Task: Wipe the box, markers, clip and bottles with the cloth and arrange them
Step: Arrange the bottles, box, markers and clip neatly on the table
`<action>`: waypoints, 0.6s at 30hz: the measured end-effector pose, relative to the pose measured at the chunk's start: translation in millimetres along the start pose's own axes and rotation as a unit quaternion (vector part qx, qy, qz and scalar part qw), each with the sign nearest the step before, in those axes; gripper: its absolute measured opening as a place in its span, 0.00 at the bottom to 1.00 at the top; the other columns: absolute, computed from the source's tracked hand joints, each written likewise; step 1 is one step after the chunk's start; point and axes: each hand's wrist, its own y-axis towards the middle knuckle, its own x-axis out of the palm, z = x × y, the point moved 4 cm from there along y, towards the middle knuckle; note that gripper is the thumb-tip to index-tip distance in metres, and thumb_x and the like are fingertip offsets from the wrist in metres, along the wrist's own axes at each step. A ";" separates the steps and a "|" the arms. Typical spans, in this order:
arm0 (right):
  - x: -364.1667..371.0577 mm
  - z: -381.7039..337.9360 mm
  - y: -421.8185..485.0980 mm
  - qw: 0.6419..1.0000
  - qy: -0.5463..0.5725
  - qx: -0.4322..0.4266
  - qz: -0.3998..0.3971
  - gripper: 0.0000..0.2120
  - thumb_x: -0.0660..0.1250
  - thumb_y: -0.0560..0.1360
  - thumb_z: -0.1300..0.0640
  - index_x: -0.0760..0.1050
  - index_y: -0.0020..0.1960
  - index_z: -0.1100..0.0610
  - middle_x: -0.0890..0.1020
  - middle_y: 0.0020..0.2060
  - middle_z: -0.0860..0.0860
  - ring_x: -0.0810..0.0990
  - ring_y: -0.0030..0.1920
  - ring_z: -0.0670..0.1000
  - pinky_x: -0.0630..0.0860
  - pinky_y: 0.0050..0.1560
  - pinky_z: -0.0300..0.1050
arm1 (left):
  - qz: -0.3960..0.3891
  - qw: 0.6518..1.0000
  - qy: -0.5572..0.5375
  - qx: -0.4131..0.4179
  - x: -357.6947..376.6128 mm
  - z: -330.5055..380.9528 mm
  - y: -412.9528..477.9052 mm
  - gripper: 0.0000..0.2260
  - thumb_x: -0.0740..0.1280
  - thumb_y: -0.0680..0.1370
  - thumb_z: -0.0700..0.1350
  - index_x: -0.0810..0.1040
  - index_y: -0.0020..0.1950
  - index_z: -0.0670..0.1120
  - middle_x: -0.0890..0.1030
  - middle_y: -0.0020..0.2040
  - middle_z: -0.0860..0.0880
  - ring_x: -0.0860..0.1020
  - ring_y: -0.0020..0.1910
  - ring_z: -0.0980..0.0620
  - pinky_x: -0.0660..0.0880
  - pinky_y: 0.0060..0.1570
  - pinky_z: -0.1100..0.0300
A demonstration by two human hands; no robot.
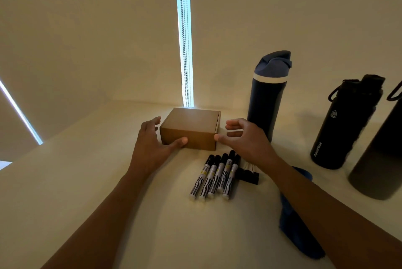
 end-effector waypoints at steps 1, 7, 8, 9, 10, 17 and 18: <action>-7.0 -0.1 -3.6 1.000 -0.002 -0.002 0.002 0.29 0.77 0.72 0.41 0.74 0.69 0.49 0.81 0.59 0.42 0.80 0.54 0.39 0.76 0.49 0.34 | 0.011 1.000 0.010 0.009 -0.4 2.8 -1.7 0.50 0.78 0.64 0.71 0.65 0.80 0.51 0.69 0.76 0.50 0.72 0.71 0.50 0.76 0.68 0.48; -56.7 7.0 -27.8 0.999 -0.020 -0.005 0.047 0.19 0.78 0.71 0.41 0.81 0.59 0.47 0.85 0.47 0.40 0.84 0.47 0.37 0.82 0.53 0.40 | 0.057 0.997 0.038 0.042 0.7 25.2 -13.7 0.43 0.78 0.69 0.66 0.66 0.78 0.53 0.69 0.74 0.51 0.65 0.75 0.50 0.71 0.70 0.50; -65.1 10.1 -31.1 0.998 -0.017 -0.002 0.060 0.17 0.78 0.71 0.41 0.82 0.56 0.46 0.86 0.45 0.40 0.84 0.46 0.38 0.83 0.53 0.42 | 0.066 0.996 0.036 0.047 0.6 29.3 -16.0 0.41 0.78 0.70 0.65 0.67 0.77 0.52 0.70 0.74 0.52 0.66 0.74 0.50 0.71 0.69 0.51; -73.0 13.6 -34.4 0.997 -0.008 0.004 0.073 0.15 0.79 0.70 0.42 0.83 0.54 0.45 0.86 0.43 0.40 0.84 0.45 0.38 0.83 0.53 0.44 | 0.072 0.995 0.031 0.054 1.1 33.6 -18.3 0.40 0.78 0.70 0.64 0.68 0.76 0.52 0.71 0.73 0.52 0.66 0.73 0.51 0.71 0.69 0.51; -80.2 17.5 -37.6 0.996 0.003 0.012 0.083 0.14 0.79 0.70 0.42 0.83 0.53 0.45 0.86 0.42 0.40 0.85 0.44 0.39 0.84 0.53 0.45 | 0.073 0.995 0.023 0.059 2.3 38.5 -20.9 0.38 0.78 0.71 0.63 0.69 0.76 0.52 0.71 0.72 0.52 0.67 0.73 0.51 0.71 0.68 0.52; -107.1 39.8 -54.5 0.990 0.050 0.041 0.126 0.14 0.79 0.70 0.42 0.83 0.51 0.45 0.87 0.44 0.42 0.86 0.47 0.43 0.84 0.54 0.51 | 0.014 0.995 -0.034 0.097 35.3 89.1 -46.2 0.31 0.77 0.74 0.60 0.71 0.74 0.57 0.67 0.67 0.62 0.68 0.70 0.57 0.69 0.68 0.55; -108.4 42.7 -55.6 0.989 0.053 0.045 0.132 0.13 0.79 0.70 0.43 0.83 0.51 0.45 0.87 0.44 0.42 0.86 0.47 0.43 0.84 0.54 0.51 | 0.003 0.994 -0.035 0.102 41.4 94.5 -48.2 0.30 0.76 0.75 0.59 0.71 0.74 0.57 0.67 0.67 0.63 0.67 0.69 0.58 0.69 0.68 0.55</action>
